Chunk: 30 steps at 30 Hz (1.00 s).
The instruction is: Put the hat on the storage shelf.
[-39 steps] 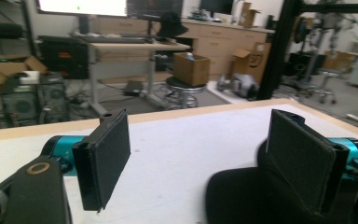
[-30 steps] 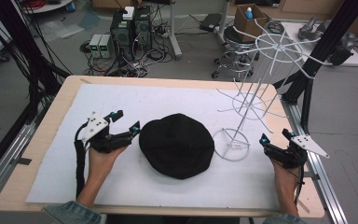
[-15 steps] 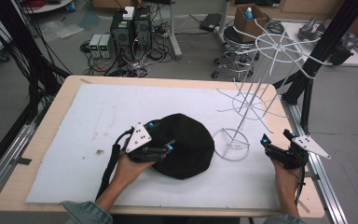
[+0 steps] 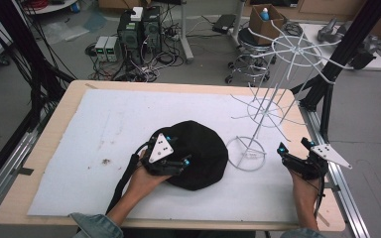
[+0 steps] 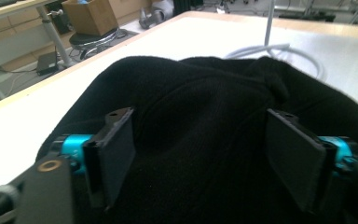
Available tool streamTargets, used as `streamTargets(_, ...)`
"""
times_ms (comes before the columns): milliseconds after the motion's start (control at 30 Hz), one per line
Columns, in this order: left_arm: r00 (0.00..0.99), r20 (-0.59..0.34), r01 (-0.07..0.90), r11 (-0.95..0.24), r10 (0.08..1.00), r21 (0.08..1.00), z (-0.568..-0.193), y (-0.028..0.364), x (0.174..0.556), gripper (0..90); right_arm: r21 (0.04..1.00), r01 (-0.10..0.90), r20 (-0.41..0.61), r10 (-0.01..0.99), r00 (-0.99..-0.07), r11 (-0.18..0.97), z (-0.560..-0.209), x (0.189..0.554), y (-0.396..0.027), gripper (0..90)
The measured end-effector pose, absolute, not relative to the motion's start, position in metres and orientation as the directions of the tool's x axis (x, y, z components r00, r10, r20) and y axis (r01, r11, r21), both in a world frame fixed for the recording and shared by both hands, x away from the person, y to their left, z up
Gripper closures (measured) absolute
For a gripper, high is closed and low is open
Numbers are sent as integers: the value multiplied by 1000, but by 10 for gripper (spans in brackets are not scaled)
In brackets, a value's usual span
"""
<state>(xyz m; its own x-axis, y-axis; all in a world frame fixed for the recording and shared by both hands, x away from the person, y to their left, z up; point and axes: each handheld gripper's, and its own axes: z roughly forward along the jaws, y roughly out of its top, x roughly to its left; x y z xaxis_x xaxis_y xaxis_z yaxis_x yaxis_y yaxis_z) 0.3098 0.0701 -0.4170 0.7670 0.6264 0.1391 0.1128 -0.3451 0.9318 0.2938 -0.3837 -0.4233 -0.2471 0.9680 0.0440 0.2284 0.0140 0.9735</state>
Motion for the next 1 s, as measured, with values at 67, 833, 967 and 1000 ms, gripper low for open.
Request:
streamTargets(67,754,159,113,-364,637,925,-417,70,310,329,974,228,52,968,-245,6,-423,294,-384,119)
streamTargets(833,776,132,22,-236,617,972,-408,86,305,858,973,230,58,968,-243,0,-423,294,-386,120)
streamTargets(967,788,103,-1,-165,607,986,-405,94,306,859,973,229,59,968,-243,-2,-423,294,-385,120)
streamTargets(1000,796,99,-15,-144,597,989,-404,97,305,858,973,230,60,968,-243,-2,-423,294,-386,120)
